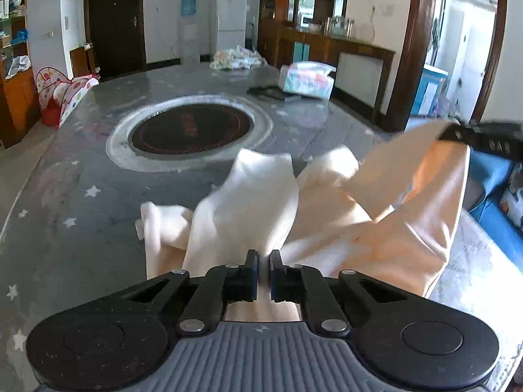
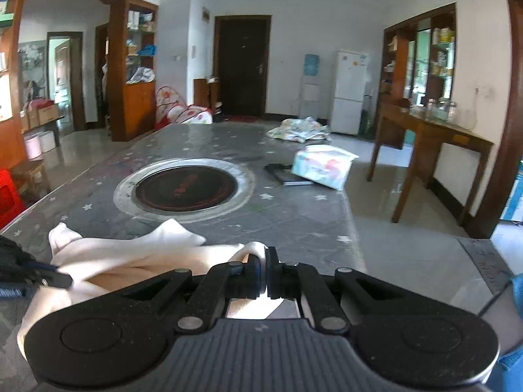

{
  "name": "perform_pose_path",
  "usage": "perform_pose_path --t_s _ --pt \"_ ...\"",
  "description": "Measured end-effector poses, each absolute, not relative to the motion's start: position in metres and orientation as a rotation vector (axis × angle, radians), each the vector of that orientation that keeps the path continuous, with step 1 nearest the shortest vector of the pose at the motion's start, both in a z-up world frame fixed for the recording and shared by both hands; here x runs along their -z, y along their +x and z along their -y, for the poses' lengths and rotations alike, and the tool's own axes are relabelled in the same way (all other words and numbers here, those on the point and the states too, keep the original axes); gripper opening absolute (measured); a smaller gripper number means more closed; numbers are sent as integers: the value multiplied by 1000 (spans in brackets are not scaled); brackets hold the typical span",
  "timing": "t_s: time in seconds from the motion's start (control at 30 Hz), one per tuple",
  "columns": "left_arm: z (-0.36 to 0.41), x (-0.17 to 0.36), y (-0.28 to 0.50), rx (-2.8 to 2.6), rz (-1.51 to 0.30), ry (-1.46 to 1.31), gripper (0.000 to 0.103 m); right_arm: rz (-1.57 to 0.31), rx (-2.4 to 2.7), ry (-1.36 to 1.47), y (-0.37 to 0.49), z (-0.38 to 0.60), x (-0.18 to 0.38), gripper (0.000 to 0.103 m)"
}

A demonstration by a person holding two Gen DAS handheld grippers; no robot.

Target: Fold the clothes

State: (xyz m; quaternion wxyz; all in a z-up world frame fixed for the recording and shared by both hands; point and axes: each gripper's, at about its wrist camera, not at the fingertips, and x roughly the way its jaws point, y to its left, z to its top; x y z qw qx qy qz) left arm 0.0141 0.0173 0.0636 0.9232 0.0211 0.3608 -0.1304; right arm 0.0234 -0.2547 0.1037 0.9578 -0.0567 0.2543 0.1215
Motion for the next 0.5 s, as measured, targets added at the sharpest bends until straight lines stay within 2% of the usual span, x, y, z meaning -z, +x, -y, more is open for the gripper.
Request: perform_pose_path --t_s 0.3,0.5 --pt "-36 -85 -13 253 -684 21 1 -552 -172 -71 -13 285 -98 3" --pt "-21 -81 -15 334 -722 25 7 -586 -166 -56 -25 287 -85 3"
